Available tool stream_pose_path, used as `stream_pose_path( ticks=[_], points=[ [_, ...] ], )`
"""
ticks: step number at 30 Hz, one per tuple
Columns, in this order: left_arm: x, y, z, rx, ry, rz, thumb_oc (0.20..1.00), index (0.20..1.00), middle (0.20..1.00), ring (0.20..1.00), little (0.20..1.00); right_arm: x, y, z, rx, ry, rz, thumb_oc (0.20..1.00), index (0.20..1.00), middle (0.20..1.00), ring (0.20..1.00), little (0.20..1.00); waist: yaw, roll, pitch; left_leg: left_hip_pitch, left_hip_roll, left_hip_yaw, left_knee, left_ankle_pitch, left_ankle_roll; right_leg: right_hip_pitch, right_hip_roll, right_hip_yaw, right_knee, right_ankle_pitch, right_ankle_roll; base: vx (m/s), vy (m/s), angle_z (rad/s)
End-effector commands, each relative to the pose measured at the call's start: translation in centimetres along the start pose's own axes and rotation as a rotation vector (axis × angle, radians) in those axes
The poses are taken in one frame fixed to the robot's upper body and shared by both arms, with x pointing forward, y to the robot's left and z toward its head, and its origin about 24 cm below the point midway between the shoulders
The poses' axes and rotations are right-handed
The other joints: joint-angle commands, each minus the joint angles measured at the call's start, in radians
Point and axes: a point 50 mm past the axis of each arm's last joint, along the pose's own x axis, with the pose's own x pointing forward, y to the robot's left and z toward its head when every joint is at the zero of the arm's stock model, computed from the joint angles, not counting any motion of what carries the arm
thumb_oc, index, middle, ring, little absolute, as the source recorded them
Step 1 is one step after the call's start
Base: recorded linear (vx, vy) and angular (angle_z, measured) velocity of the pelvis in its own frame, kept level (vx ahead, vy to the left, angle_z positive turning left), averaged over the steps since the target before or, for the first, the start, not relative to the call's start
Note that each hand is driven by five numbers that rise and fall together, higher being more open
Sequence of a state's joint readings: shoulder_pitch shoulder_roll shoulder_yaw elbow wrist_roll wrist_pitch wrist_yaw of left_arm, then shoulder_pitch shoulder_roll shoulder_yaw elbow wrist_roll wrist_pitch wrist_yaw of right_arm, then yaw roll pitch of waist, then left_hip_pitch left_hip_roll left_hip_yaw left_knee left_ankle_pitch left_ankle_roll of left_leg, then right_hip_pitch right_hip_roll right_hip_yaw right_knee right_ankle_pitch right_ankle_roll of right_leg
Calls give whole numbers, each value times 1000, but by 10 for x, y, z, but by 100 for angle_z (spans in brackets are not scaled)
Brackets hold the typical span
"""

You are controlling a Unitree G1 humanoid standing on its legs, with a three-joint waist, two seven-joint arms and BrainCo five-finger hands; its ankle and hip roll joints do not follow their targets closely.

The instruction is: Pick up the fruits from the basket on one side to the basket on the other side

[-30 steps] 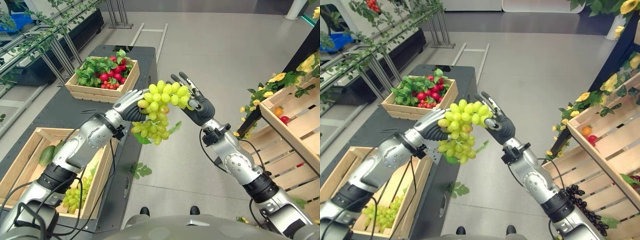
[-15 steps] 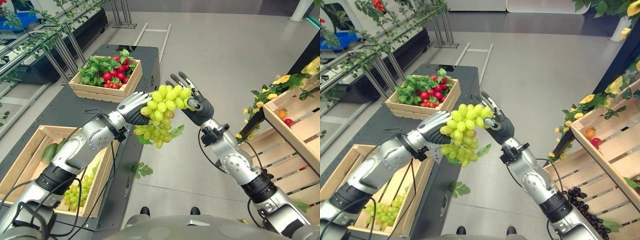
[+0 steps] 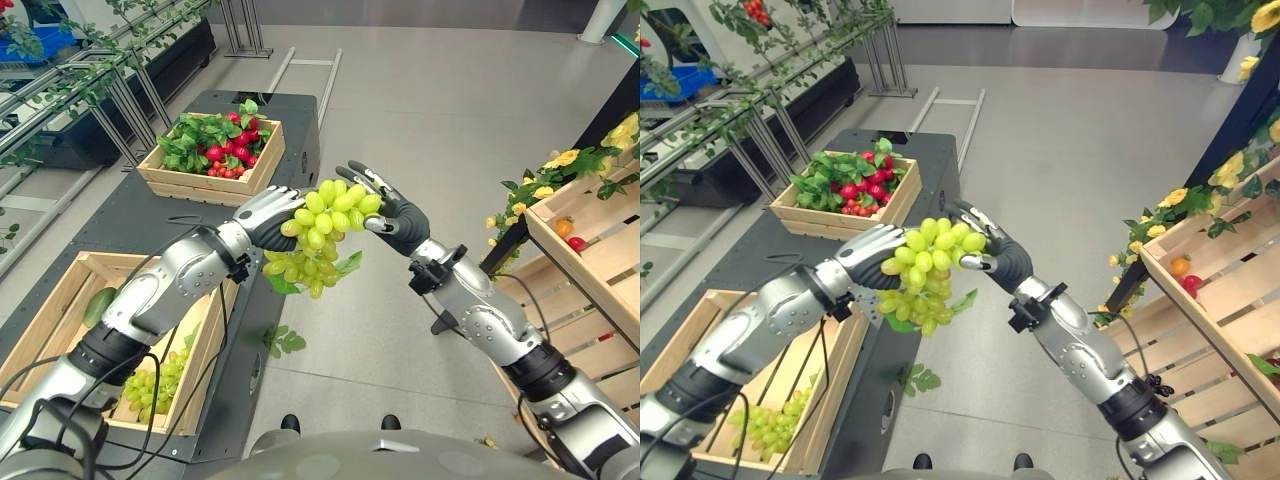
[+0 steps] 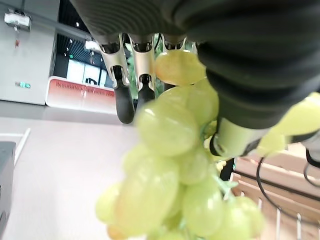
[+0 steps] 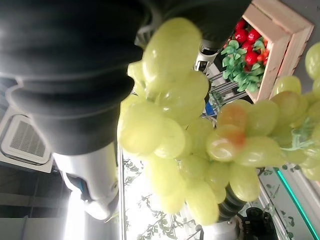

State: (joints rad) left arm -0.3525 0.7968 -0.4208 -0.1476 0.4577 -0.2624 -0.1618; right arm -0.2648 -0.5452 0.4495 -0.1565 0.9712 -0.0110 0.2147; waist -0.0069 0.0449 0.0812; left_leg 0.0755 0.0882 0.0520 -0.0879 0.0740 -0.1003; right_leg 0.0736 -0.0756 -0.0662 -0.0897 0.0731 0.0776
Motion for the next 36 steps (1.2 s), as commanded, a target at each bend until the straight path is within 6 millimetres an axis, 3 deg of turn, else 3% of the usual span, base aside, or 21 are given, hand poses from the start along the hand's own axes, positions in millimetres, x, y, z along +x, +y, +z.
stream_pose_path(
  ticks=[1, 10, 11, 12, 13, 14, 15, 16, 20, 21, 22, 24, 26, 29, 31, 32, 33, 36],
  points=[
    [11, 49, 3, 88, -55, 162, 200, 200, 200, 200, 200, 2, 24, 28, -66, -121, 138, 1000, 1000, 1000, 1000, 1000, -6, -48, -27, 21, -51, 9, 32, -65, 41, -25, -39, -9, 81, -12, 63, 0, 0, 0],
    [6, 55, 3, 102, -45, 188, 200, 200, 200, 200, 200, -3, 20, 23, -58, -86, 129, 1000, 1000, 1000, 1000, 1000, -7, -49, -29, 23, -51, 8, 31, -67, 42, -24, -37, -6, 81, -14, 61, 0, 0, 0],
    [6, 76, 23, 85, -141, 237, 200, 200, 200, 200, 200, -7, 14, 21, -46, -90, 98, 1000, 1000, 1000, 1000, 1000, -5, -48, -30, 22, -53, 5, 30, -66, 43, -23, -37, -9, 80, -14, 61, 0, 0, 0],
    [2, 78, 23, 102, -134, 257, 200, 200, 200, 200, 200, -7, 14, 18, -40, -79, 93, 1000, 1000, 1000, 1000, 1000, -5, -49, -29, 22, -53, 4, 30, -66, 43, -22, -37, -9, 79, -13, 61, 0, 0, 0],
    [-4, 73, 19, 116, -114, 249, 200, 200, 200, 200, 200, -9, 13, 13, -32, -58, 80, 636, 636, 636, 636, 636, -3, -50, -27, 22, -53, 4, 30, -66, 42, -22, -37, -10, 79, -14, 60, 0, 0, 0],
    [-5, 68, 18, 113, -105, 235, 200, 200, 200, 200, 200, -7, 14, 14, -37, -59, 93, 561, 561, 561, 561, 561, -2, -51, -28, 22, -53, 4, 31, -66, 42, -21, -37, -10, 79, -14, 60, 0, 0, 0],
    [-5, 63, 15, 110, -93, 220, 200, 200, 200, 200, 200, -6, 15, 13, -35, -49, 102, 313, 313, 313, 313, 313, -4, -52, -28, 22, -52, 4, 31, -66, 42, -21, -37, -8, 79, -15, 59, 0, 0, 0],
    [-6, 60, 3, 167, -22, 227, 200, 200, 200, 200, 200, -1, 16, 17, -54, -38, 114, 200, 200, 200, 200, 200, -2, -51, -27, 23, -52, 5, 31, -68, 42, -21, -37, -7, 78, -14, 59, 0, 0, 0],
    [1, 57, 3, 128, -33, 175, 200, 200, 200, 200, 200, -1, 22, 21, -39, -74, 147, 200, 200, 200, 200, 200, -3, -48, -29, 21, -51, 5, 32, -67, 43, -23, -37, -8, 81, -16, 59, 0, 0, 0],
    [4, 74, 17, 108, -106, 233, 200, 200, 200, 200, 200, -4, 18, 19, -32, -80, 121, 200, 200, 200, 200, 200, -4, -47, -29, 19, -52, 2, 32, -66, 43, -23, -38, -10, 82, -16, 60, 0, 0, 0],
    [4, 74, 18, 107, -106, 232, 200, 200, 200, 200, 200, -4, 18, 19, -33, -81, 120, 200, 200, 200, 200, 200, -3, -48, -28, 20, -52, 2, 32, -66, 43, -23, -38, -10, 82, -16, 60, 0, 0, 0],
    [-2, 81, 21, 139, -119, 268, 200, 200, 200, 200, 200, -11, 12, 12, -17, -46, 83, 200, 200, 200, 200, 200, -4, -49, -26, 20, -53, 0, 32, -66, 43, -23, -37, -10, 82, -16, 60, 0, 0, 0],
    [-11, 78, 7, 208, -28, 222, 200, 200, 200, 200, 200, -10, 15, 20, -60, -43, 112, 200, 200, 200, 200, 200, -2, -47, -27, 21, -52, 0, 31, -68, 43, -23, -37, -12, 82, -17, 60, 0, 0, 0],
    [-19, 81, 14, 205, -57, 223, 200, 200, 200, 200, 200, -13, 17, 20, -45, -54, 124, 200, 200, 200, 200, 200, 0, -47, -25, 20, -51, -5, 32, -68, 43, -23, -38, -12, 83, -17, 59, 0, 0, 0],
    [-12, 89, 25, 166, -122, 270, 200, 200, 200, 200, 200, -17, 14, 15, -21, -55, 100, 200, 200, 200, 200, 200, -3, -47, -26, 21, -52, -8, 31, -67, 42, -22, -37, -12, 84, -18, 59, 5, -2, 3],
    [-6, 87, 25, 151, -133, 291, 200, 200, 200, 200, 200, -17, 15, 10, 0, -37, 99, 200, 200, 200, 200, 200, -7, -49, -26, 23, -50, -7, 30, -66, 42, -21, -36, -12, 83, -18, 59, 6, -5, 11],
    [-6, 79, 9, 204, -44, 277, 200, 200, 200, 200, 200, -16, 13, 15, -25, -25, 94, 200, 200, 200, 200, 200, -8, -49, -27, 28, -48, -5, 27, -73, 42, -16, -34, -11, 81, -26, 58, 4, -5, 13],
    [-1, 67, 8, 173, -44, 204, 200, 200, 200, 200, 200, -15, 17, 21, -31, -49, 120, 200, 200, 200, 200, 200, -8, -48, -26, 21, -48, -7, 31, -68, 44, -23, -35, -9, 85, -21, 57, -1, 0, 3]
  ],
)
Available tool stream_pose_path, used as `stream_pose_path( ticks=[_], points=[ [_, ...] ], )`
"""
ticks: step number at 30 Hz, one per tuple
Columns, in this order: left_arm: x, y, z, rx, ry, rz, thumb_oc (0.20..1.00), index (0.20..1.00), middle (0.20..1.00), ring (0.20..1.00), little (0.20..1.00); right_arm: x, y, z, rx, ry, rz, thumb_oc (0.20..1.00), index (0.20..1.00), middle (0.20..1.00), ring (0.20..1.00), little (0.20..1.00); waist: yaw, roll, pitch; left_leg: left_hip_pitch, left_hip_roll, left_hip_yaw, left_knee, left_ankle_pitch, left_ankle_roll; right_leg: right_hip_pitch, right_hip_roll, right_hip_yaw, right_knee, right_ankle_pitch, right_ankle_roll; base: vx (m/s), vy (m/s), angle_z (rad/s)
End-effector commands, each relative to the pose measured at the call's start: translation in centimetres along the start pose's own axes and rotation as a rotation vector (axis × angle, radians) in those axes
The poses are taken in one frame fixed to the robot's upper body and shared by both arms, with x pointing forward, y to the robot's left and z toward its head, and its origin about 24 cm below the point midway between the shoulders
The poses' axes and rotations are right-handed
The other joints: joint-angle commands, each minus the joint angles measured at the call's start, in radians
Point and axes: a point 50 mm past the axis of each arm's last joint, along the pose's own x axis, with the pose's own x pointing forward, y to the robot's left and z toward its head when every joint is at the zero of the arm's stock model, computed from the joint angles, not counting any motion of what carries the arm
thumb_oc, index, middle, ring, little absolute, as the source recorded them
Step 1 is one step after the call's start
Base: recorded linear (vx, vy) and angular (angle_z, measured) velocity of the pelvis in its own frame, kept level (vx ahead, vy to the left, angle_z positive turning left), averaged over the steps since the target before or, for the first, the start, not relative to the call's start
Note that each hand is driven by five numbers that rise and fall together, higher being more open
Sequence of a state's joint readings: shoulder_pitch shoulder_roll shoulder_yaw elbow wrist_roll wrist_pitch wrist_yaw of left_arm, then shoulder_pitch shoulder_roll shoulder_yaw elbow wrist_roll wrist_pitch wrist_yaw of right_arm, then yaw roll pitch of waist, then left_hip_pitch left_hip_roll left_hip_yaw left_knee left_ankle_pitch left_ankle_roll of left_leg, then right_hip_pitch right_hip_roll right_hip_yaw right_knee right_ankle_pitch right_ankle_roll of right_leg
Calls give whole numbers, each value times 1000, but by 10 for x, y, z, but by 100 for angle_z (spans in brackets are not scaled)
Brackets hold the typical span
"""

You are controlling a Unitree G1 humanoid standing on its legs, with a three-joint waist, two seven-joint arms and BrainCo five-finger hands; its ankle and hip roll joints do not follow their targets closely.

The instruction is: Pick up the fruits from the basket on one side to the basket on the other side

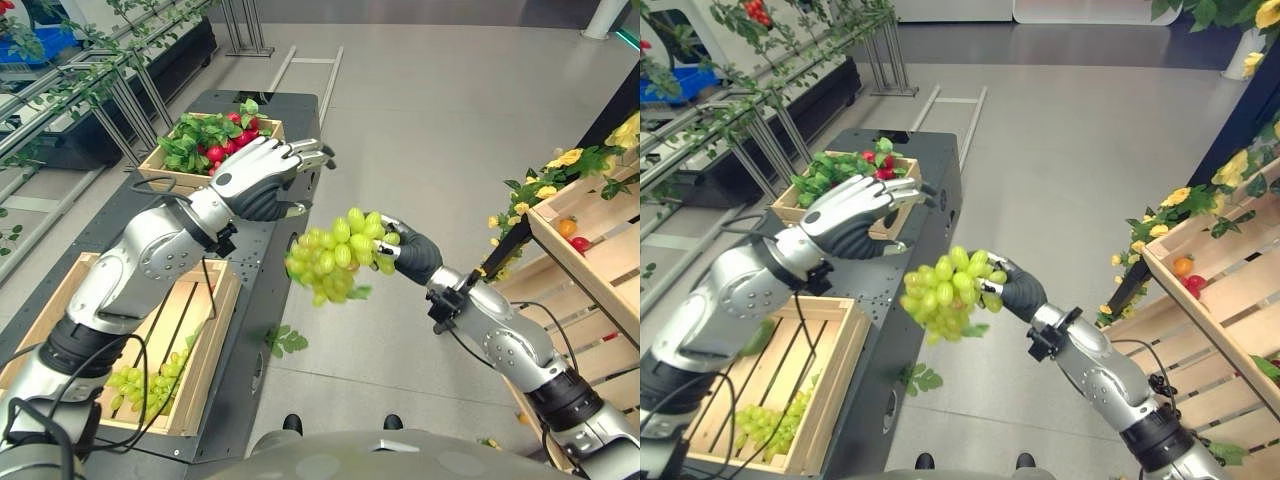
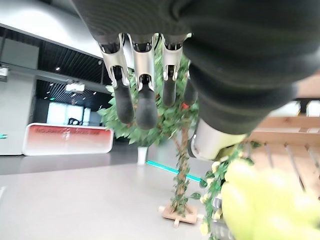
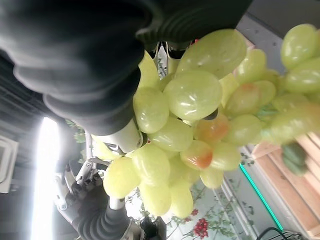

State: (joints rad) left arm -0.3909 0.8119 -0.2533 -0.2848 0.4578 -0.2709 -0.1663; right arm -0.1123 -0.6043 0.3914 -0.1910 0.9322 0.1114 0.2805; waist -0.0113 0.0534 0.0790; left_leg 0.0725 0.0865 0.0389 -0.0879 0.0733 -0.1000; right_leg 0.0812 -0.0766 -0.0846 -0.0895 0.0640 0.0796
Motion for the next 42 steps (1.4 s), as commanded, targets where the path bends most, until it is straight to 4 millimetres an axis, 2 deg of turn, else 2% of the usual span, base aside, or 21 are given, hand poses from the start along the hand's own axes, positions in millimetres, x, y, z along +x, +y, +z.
stream_pose_path(
  ticks=[1, 2, 3, 5, 7, 8, 9, 13, 14, 16, 17, 18, 19, 22, 23, 28, 33, 36, 42],
  points=[
    [5, 6, -5, 24, 0, 2, 200, 200, 200, 200, 200, 12, 28, 48, -57, -251, 161, 200, 200, 200, 200, 200, -2, -55, -23, 24, -46, 5, 33, -69, 44, -31, -34, 11, 86, -12, 54, 0, 0, 0],
    [3, 7, -5, 24, 4, 9, 200, 200, 200, 200, 200, 12, 29, 49, -57, -258, 161, 200, 200, 200, 200, 200, -2, -55, -23, 23, -46, 5, 33, -69, 44, -32, -34, 11, 86, -12, 55, 0, 0, 0],
    [10, 14, 3, -8, -44, 41, 200, 200, 200, 200, 200, 11, 26, 46, -44, -261, 145, 200, 200, 200, 200, 200, -4, -54, -25, 23, -46, 4, 32, -68, 44, -32, -33, 10, 85, -13, 55, 0, 0, 0],
    [13, 17, 4, -11, -52, 68, 200, 200, 200, 200, 200, 11, 26, 42, -28, -247, 137, 200, 200, 200, 200, 200, -5, -56, -25, 23, -47, 4, 32, -67, 44, -32, -33, 9, 85, -11, 55, 0, 0, 0],
    [11, 16, 1, 6, -43, 63, 200, 200, 200, 200, 200, 10, 24, 41, -29, -238, 130, 200, 200, 200, 200, 200, -8, -56, -25, 24, -47, 3, 32, -68, 44, -32, -32, 11, 85, -13, 54, 0, 0, 0],
    [9, 13, -8, 63, 14, 70, 200, 200, 200, 200, 200, 13, 25, 45, -50, -225, 133, 200, 200, 200, 200, 200, -6, -56, -24, 25, -47, 5, 32, -69, 44, -31, -32, 12, 86, -12, 54, 0, 0, 0],
    [9, 4, -7, 33, 11, -1, 200, 200, 200, 200, 200, 13, 28, 51, -57, -254, 159, 200, 200, 200, 200, 200, -6, -56, -25, 25, -47, 4, 34, -70, 45, -32, -31, 12, 86, -13, 54, 0, 0, 0],
    [1, 7, -6, 4, 12, 21, 200, 200, 200, 200, 200, 11, 29, 53, -42, -289, 154, 200, 200, 200, 200, 200, -3, -57, -26, 25, -46, 6, 34, -70, 45, -32, -30, 12, 86, -14, 53, 0, 0, 0],
    [10, 14, 3, -51, -41, 70, 200, 200, 200, 200, 200, 11, 26, 50, -28, -298, 137, 200, 200, 200, 200, 200, -10, -57, -30, 30, -45, 5, 31, -75, 45, -28, -29, 12, 86, -19, 54, 0, 0, 0],
    [11, 11, -2, -87, -21, 109, 225, 225, 225, 225, 225, 10, 22, 51, -17, -314, 111, 200, 200, 200, 200, 200, -11, -64, -26, 26, -47, 8, 34, -69, 44, -33, -28, 14, 88, -13, 53, 0, 0, 0],
    [10, 6, -5, -104, -4, 101, 586, 586, 586, 586, 586, 10, 23, 55, -26, -327, 116, 200, 200, 200, 200, 200, -12, -65, -27, 27, -46, 9, 33, -69, 44, -33, -28, 16, 86, -12, 53, 0, 0, 0],
    [8, -7, -14, -177, 46, 86, 1000, 1000, 1000, 1000, 1000, 11, 23, 64, -49, -361, 113, 200, 200, 200, 200, 200, -16, -68, -28, 30, -46, 12, 32, -69, 44, -31, -27, 17, 86, -11, 53, 0, 0, 0],
    [8, -8, -14, -178, 46, 86, 1000, 1000, 1000, 1000, 1000, 11, 22, 64, -49, -361, 112, 200, 200, 200, 200, 200, -15, -68, -28, 30, -46, 12, 32, -69, 44, -32, -27, 17, 86, -11, 53, 0, 0, 0],
    [-5, -31, -30, -394, 166, 94, 1000, 1000, 1000, 1000, 1000, 6, 19, 81, -79, -451, 80, 200, 200, 200, 200, 200, -20, -75, -31, 33, -44, 18, 33, -70, 44, -34, -26, 23, 88, -9, 52, 6, 18, -7],
    [-5, -31, -30, -395, 166, 94, 1000, 1000, 1000, 1000, 1000, 6, 19, 81, -79, -450, 81, 200, 200, 200, 200, 200, -20, -75, -31, 33, -44, 18, 33, -70, 44, -34, -26, 23, 88, -9, 52, 24, 15, -13],
    [-43, -75, -43, -787, 356, 142, 1000, 1000, 1000, 1000, 1000, -6, 11, 102, -166, -521, 27, 200, 200, 200, 200, 200, -23, -91, -32, 41, -42, 32, 33, -77, 45, -34, -24, 38, 84, -3, 55, 10, 10, -6],
    [-80, -112, -44, -1051, 529, 208, 1000, 1000, 1000, 1000, 1000, -12, 10, 120, -246, -571, 10, 200, 200, 200, 200, 200, -24, -110, -30, 39, -37, 58, 35, -81, 48, -56, -20, 64, 84, 8, 59, -20, 8, -15],
    [-95, -120, -39, -1132, 577, 240, 1000, 1000, 1000, 1000, 1000, -14, 9, 130, -283, -598, -1, 200, 200, 200, 200, 200, -26, -126, -24, 37, -34, 78, 42, -88, 52, -72, -15, 90, 88, 14, 60, -15, 0, -28],
    [-106, -128, -37, -1193, 636, 298, 1000, 1000, 1000, 1000, 1000, -22, 8, 143, -322, -655, -30, 200, 200, 200, 200, 200, -31, -143, -21, 41, -29, 90, 50, -94, 50, -71, -10, 100, 89, 13, 60, 3, 1, -17]
  ],
)
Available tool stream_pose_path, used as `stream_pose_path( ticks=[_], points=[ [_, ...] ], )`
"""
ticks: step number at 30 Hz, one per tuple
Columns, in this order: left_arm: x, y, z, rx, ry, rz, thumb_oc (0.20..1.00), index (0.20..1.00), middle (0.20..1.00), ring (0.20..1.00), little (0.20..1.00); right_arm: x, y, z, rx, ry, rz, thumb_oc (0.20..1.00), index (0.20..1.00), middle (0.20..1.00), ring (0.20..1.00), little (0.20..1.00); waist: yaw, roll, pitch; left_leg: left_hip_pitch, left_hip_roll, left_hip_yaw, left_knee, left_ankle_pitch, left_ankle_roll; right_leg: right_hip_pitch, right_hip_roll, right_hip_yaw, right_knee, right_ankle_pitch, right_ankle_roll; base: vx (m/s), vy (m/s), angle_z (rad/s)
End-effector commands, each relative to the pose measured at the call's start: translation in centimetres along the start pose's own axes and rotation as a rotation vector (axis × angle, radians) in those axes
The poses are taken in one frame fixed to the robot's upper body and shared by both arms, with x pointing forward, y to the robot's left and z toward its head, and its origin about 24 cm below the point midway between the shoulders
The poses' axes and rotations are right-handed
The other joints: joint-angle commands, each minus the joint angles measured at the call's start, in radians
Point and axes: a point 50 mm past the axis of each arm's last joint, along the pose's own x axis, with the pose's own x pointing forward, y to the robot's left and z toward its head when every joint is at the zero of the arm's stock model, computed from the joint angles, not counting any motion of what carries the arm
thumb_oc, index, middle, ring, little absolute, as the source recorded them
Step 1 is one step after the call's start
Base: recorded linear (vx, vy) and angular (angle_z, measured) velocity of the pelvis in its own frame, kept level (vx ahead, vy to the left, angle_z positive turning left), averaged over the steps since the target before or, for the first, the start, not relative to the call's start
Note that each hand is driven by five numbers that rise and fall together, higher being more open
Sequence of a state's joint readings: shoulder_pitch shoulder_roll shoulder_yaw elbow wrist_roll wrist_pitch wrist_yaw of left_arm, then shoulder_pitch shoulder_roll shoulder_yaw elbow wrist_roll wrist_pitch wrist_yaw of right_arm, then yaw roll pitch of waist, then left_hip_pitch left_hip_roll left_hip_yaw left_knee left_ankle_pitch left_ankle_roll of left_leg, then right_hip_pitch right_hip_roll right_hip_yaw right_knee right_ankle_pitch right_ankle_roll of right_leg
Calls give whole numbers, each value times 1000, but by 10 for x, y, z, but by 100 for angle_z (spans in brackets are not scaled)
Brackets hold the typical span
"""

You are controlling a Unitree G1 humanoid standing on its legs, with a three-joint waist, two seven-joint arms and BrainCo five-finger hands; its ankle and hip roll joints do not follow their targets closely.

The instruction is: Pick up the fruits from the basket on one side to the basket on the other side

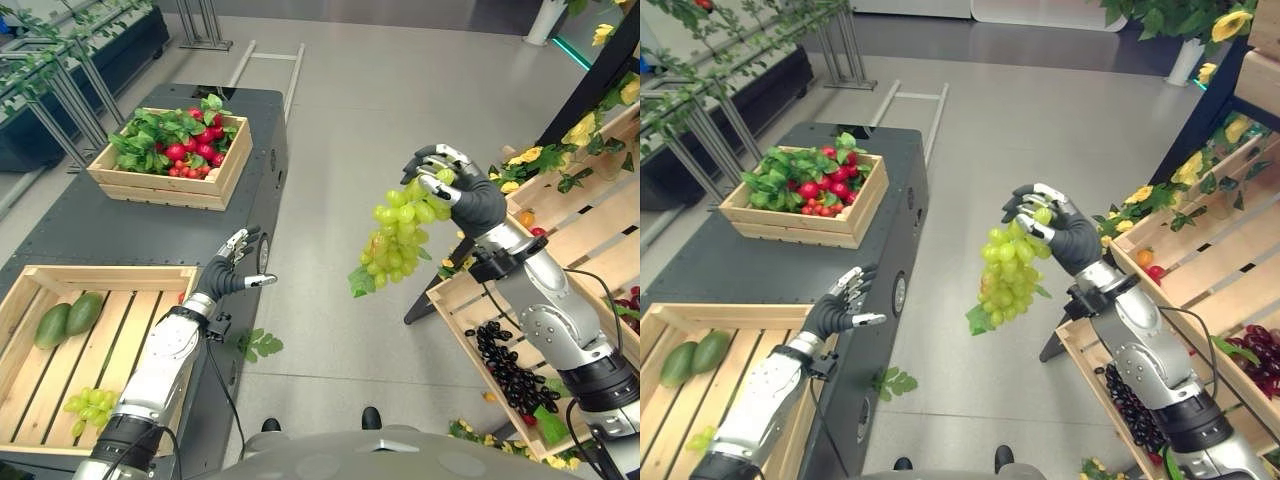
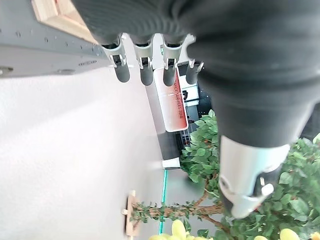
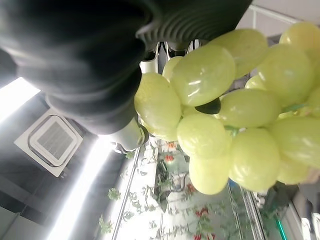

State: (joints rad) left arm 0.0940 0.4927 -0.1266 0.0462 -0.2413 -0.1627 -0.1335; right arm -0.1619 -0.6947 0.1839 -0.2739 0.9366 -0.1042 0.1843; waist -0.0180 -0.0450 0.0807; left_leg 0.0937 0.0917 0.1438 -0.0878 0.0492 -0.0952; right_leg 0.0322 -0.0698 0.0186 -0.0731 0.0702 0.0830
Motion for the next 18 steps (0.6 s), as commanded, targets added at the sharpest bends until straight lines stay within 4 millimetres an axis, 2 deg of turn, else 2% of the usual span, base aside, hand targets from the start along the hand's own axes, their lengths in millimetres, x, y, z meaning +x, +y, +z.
stream_pose_path(
  ticks=[1, 7, 13, 18],
  points=[
    [2, 13, 12, -47, -83, 71, 1000, 1000, 1000, 1000, 1000, 16, 11, 56, -48, -281, 76, 200, 200, 200, 200, 200, -24, -45, -23, 20, -34, -15, 50, -70, 45, -23, -16, -3, 73, 6, 57, -8, 0, -7],
    [1, 12, 11, -28, -75, 79, 1000, 1000, 1000, 1000, 1000, 11, 7, 66, -75, -328, 51, 200, 200, 200, 200, 200, -23, -53, -23, 20, -32, -12, 53, -72, 43, -23, -15, 3, 73, 7, 58, -1, -1, -1],
    [-1, 12, 8, -25, -65, 80, 1000, 1000, 1000, 1000, 1000, 4, -7, 82, -152, -383, -27, 200, 200, 200, 200, 200, -27, -57, -25, 23, -32, -14, 52, -72, 43, -23, -16, 3, 72, 7, 58, 0, 0, 0],
    [-1, 10, 4, -12, -41, 57, 1000, 1000, 1000, 1000, 1000, 1, -25, 114, -273, -454, -112, 200, 200, 200, 200, 200, -32, -69, -30, 21, -31, -7, 54, -73, 41, -30, -15, 11, 72, 10, 60, 0, 0, 0]
  ],
)
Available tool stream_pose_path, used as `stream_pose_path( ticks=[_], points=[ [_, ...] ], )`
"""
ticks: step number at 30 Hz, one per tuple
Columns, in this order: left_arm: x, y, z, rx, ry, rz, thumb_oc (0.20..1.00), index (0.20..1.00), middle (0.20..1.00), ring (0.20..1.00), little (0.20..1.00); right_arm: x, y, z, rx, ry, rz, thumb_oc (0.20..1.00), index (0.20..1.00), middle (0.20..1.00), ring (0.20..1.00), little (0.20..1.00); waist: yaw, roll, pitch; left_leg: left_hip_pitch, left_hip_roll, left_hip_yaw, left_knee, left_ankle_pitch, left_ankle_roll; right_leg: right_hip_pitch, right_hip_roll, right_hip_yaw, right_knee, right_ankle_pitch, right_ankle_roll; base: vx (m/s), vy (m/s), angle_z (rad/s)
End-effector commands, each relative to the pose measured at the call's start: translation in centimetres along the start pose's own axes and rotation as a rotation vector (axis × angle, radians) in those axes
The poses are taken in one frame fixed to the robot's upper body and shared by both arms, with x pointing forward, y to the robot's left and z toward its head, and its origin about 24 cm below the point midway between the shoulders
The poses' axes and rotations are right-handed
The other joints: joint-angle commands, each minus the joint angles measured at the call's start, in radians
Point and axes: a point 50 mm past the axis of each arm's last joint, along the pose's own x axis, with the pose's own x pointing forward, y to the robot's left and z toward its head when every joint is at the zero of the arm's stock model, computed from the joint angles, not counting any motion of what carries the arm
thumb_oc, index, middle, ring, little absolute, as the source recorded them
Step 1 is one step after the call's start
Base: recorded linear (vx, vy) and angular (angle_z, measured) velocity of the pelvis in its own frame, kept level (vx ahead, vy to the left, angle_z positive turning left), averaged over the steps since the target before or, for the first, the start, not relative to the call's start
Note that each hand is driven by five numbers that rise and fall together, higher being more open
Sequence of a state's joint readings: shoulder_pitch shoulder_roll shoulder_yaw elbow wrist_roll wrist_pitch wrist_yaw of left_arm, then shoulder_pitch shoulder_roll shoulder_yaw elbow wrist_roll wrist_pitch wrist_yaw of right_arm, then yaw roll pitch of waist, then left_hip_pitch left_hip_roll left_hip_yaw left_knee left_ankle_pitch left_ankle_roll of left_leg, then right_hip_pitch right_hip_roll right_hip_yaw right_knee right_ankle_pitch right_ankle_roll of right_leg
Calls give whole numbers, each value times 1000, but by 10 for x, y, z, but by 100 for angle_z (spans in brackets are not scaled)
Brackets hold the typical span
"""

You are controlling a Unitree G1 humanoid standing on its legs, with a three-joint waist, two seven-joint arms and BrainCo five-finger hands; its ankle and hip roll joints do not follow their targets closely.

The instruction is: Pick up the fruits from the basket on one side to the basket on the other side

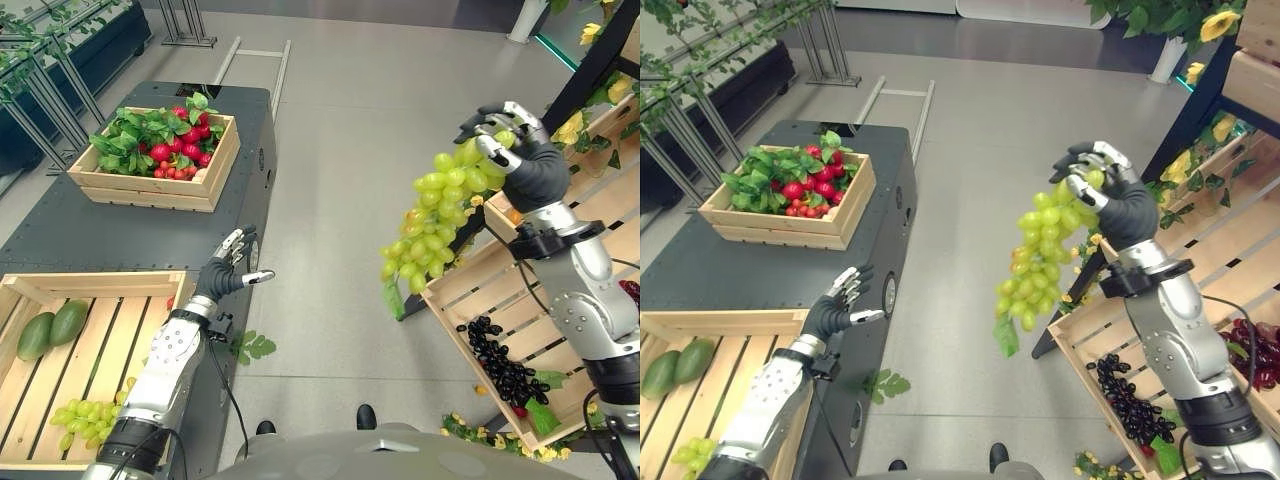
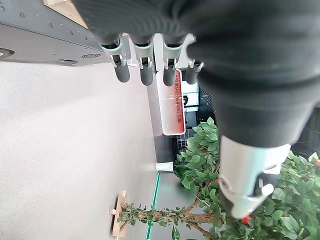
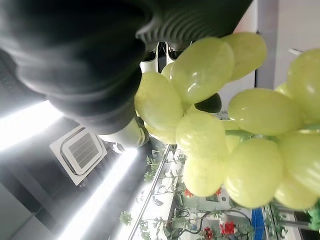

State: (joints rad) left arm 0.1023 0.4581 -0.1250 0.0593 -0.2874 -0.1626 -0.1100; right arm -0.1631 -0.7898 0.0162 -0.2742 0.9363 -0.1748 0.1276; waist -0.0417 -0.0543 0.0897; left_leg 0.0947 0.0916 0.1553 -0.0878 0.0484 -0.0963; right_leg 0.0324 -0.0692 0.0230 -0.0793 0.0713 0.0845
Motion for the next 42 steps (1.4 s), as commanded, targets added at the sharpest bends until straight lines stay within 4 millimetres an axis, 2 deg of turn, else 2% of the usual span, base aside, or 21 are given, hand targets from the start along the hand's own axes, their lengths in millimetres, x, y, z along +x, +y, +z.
stream_pose_path(
  ticks=[1, 5, 10, 17, 22, 27, 28, 30, 31, 32, 33, 34, 36, 38, 39, 40, 41, 42],
  points=[
    [1, 13, 9, 72, -42, 10, 1000, 1000, 1000, 1000, 1000, 20, -11, 70, -108, -335, -28, 200, 200, 200, 200, 200, -10, -62, -41, 21, -32, -16, 54, -73, 43, -31, -15, 9, 78, 10, 59, 0, 0, 0],
    [2, 12, 10, 80, -39, -7, 1000, 1000, 1000, 1000, 1000, 25, -29, 91, -176, -387, -107, 200, 200, 200, 200, 200, -12, -66, -40, 21, -32, -9, 55, -75, 42, -35, -13, 19, 78, 14, 60, -8, -6, -8],
    [3, 9, 8, 77, -29, -37, 1000, 1000, 1000, 1000, 1000, 28, -49, 106, -233, -400, -185, 200, 200, 200, 200, 200, -17, -69, -40, 21, -33, -3, 56, -76, 40, -40, -10, 27, 79, 16, 61, -4, 1, -1],
    [4, 6, 3, 88, -3, -75, 1000, 1000, 1000, 1000, 1000, 18, -78, 136, -338, -440, -321, 200, 200, 200, 200, 200, -33, -73, -44, 24, -32, 5, 54, -77, 37, -43, -6, 33, 76, 18, 63, -3, -2, -3],
    [6, 2, 4, 86, -3, -111, 1000, 1000, 1000, 1000, 1000, 13, -92, 146, -385, -431, -390, 200, 200, 200, 200, 200, -46, -74, -46, 25, -31, 14, 58, -82, 34, -51, 0, 47, 81, 20, 64, -4, -5, -9],
    [11, -7, 9, 115, -16, -191, 1000, 1000, 1000, 1000, 1000, 5, -110, 161, -445, -422, -477, 200, 200, 200, 200, 200, -79, -72, -30, 21, -29, 31, 93, -115, 41, -77, 16, 77, 120, 7, 69, -12, 3, -13],
    [12, -6, 9, 114, -19, -189, 1000, 1000, 1000, 1000, 1000, 6, -110, 162, -446, -424, -475, 200, 200, 200, 200, 200, -76, -74, -27, 16, -30, 38, 95, -104, 41, -85, 15, 82, 124, 16, 67, -8, 25, -19],
    [13, -8, 11, 117, -26, -199, 1000, 1000, 1000, 1000, 1000, 14, -107, 158, -450, -409, -464, 200, 200, 200, 200, 200, -79, -62, 2, 25, -20, 64, 95, -116, 47, -139, 34, 63, 213, 17, 84, -144, -8, -34],
    [14, -5, 15, 120, -38, -198, 1000, 1000, 1000, 1000, 1000, 19, -104, 159, -459, -413, -449, 200, 200, 200, 200, 200, -71, -58, 22, 15, -6, 85, 103, -114, 47, -180, 34, 12, 272, 14, 89, -372, -105, -73],
    [12, 5, 20, 134, -42, -169, 1000, 1000, 1000, 1000, 1000, 36, -92, 167, -444, -459, -394, 200, 200, 200, 200, 200, -9, -55, 38, -6, 26, 175, 126, -107, 37, -204, -75, -255, 310, -11, 76, -292, -99, -91],
    [11, 6, 20, 132, -41, -162, 1000, 1000, 1000, 1000, 1000, 39, -91, 166, -442, -460, -389, 200, 200, 200, 200, 200, -18, -56, 37, -10, 27, 172, 131, -108, 36, -204, -76, -259, 309, -13, 75, -69, -197, -215],
    [10, 3, 17, 113, -33, -180, 1000, 1000, 1000, 1000, 1000, 34, -101, 158, -442, -401, -428, 200, 200, 200, 200, 200, -74, -72, 14, -7, 39, 188, 174, -133, 29, -183, -14, -171, 277, -61, 53, 197, -198, -183],
    [10, -1, 17, 83, -39, -206, 1000, 1000, 1000, 1000, 1000, 37, -98, 157, -434, -405, -405, 200, 200, 200, 200, 200, -68, -88, 6, -29, 64, 198, 311, -165, 24, -168, -3, -147, 272, -80, 21, 210, -248, -69],
    [13, -4, 17, 61, -38, -216, 1000, 1000, 1000, 1000, 1000, 38, -99, 158, -450, -381, -402, 200, 200, 200, 200, 200, -62, -105, 20, -75, 115, 166, 493, -100, -3, -126, 27, -128, 255, -86, -14, 100, -267, -42],
    [15, -7, 18, 56, -43, -228, 1000, 1000, 1000, 1000, 1000, 40, -97, 162, -458, -389, -388, 200, 200, 200, 200, 200, -49, -110, 34, -98, 118, 146, 555, -63, -17, -105, 37, -125, 245, -86, -27, 5, -198, -53],
    [16, -11, 18, 45, -47, -240, 1000, 1000, 1000, 1000, 1000, 41, -99, 160, -447, -384, -399, 200, 200, 200, 200, 200, -31, -113, 49, -130, 103, 106, 591, -50, -26, -88, 46, -117, 240, -100, -30, -17, -119, -49],
    [17, -14, 17, 41, -43, -243, 1000, 1000, 1000, 1000, 1000, 43, -100, 159, -447, -380, -405, 200, 200, 200, 200, 200, -18, -119, 55, -168, 61, 54, 567, -57, -16, -84, 49, -104, 230, -99, -30, 12, -69, -28],
    [17, -14, 17, 37, -41, -240, 1000, 1000, 1000, 1000, 1000, 47, -98, 158, -445, -373, -389, 200, 200, 200, 200, 200, 2, -120, 60, -201, -3, -17, 520, -88, 0, -74, 58, -76, 221, -99, -24, 89, -31, -43]
  ],
)
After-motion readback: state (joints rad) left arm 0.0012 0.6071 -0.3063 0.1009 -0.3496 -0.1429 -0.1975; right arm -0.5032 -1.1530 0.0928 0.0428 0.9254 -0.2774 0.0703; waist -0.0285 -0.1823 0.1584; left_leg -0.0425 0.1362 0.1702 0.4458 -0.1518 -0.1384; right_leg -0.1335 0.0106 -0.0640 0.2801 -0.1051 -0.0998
